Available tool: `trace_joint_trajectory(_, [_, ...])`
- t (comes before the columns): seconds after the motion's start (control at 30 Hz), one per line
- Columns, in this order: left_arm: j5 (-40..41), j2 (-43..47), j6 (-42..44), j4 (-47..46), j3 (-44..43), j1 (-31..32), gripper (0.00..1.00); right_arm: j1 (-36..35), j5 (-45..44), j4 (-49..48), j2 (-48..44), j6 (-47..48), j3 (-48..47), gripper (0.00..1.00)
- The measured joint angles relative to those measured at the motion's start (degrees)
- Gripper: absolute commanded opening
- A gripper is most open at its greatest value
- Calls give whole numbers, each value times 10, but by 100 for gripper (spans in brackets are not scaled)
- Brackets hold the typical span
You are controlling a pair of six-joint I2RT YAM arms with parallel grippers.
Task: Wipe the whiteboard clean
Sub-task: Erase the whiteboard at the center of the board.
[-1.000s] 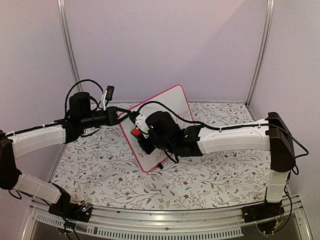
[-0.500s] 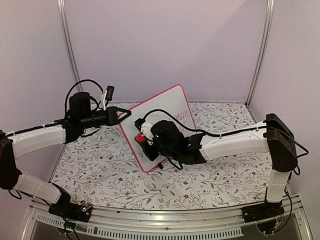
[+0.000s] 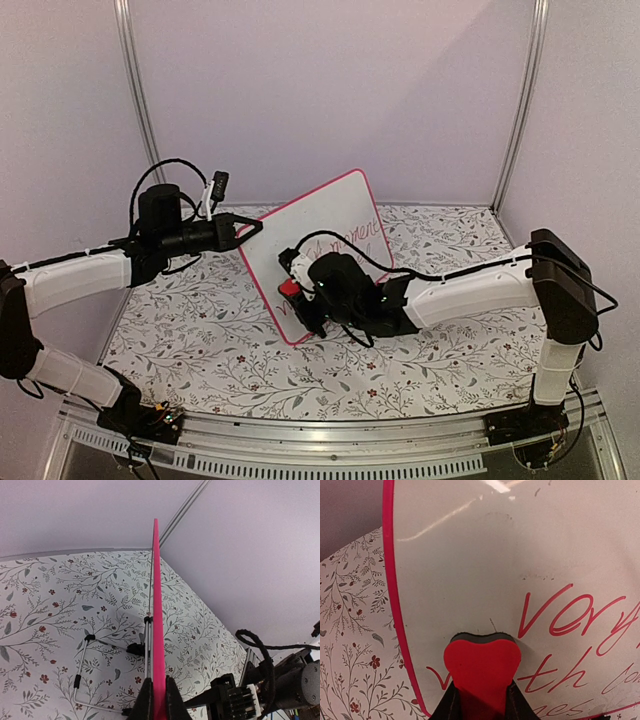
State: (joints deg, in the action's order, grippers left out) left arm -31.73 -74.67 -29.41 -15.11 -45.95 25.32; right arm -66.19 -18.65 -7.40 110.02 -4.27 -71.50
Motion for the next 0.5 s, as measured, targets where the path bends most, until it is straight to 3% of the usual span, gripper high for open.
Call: trace_joint_trajectory(0.5, [0,0,0,0,0,0,0,6,-3,49,0,18,-46,24])
